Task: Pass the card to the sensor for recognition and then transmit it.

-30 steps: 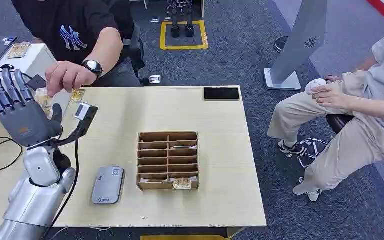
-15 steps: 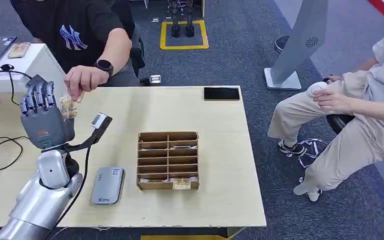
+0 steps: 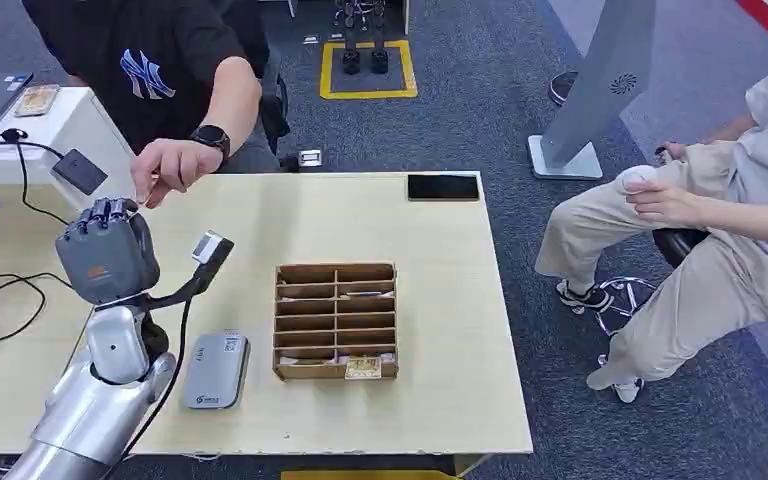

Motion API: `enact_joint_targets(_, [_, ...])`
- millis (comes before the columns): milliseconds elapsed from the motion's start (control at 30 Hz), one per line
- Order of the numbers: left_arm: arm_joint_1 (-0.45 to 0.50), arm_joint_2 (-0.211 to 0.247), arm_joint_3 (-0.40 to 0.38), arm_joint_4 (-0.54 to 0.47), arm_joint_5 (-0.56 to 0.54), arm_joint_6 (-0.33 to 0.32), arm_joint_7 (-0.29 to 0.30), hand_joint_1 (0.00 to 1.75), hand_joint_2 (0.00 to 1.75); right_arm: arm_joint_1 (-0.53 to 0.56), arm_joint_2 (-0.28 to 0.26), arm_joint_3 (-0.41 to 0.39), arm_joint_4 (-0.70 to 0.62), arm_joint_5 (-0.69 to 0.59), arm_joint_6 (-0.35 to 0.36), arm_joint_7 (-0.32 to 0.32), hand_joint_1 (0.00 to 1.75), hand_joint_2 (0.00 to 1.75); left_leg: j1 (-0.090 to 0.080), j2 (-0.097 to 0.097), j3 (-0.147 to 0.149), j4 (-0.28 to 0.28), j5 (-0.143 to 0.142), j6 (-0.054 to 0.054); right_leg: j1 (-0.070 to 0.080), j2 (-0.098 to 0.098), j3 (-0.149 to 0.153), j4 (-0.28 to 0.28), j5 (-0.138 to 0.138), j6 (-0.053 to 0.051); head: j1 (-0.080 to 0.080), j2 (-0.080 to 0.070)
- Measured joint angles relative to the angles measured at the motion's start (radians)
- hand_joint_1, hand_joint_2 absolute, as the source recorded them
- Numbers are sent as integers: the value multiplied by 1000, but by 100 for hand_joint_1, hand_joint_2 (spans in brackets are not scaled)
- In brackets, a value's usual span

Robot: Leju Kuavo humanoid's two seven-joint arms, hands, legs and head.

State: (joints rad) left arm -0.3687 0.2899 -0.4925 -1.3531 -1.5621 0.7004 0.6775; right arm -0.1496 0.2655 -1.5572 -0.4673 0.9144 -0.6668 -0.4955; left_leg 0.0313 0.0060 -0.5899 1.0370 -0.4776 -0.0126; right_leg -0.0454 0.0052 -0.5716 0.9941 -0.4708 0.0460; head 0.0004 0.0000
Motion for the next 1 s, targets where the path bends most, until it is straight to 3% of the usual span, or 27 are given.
enact_joint_targets(67, [7,-18,0,0,0,0,-23,175,175,0,0,0,-8,-5,0,-1,0,175,0,0,0,0,0,0,0,0,0,0,0,0,0,0])
enact_joint_targets(267, [60,-115,75,-13,0,0,-274,175,175,3,7,0,-42,-71,0,-23,0,175,0,0,0,0,0,0,0,0,1,0,0,0,0,0])
enact_joint_targets(500, [90,-222,200,-13,2,0,-423,175,175,25,30,3,-97,-64,2,-23,0,175,0,0,0,0,0,0,0,-1,0,0,0,0,0,0])
enact_joint_targets(633, [105,-287,292,-13,31,0,-536,175,175,64,52,51,-158,-26,13,-10,0,175,0,0,0,0,0,0,0,-1,0,0,0,0,0,0])
enact_joint_targets(867, [108,-367,398,10,38,0,-618,175,175,105,60,122,-215,1,29,23,0,175,-1,-1,0,0,0,0,0,-1,1,-1,0,0,0,0])
enact_joint_targets(1000, [110,-391,431,35,43,0,-630,175,175,121,60,151,-237,8,35,33,0,175,0,0,0,0,0,0,0,-1,0,-1,0,0,0,0])
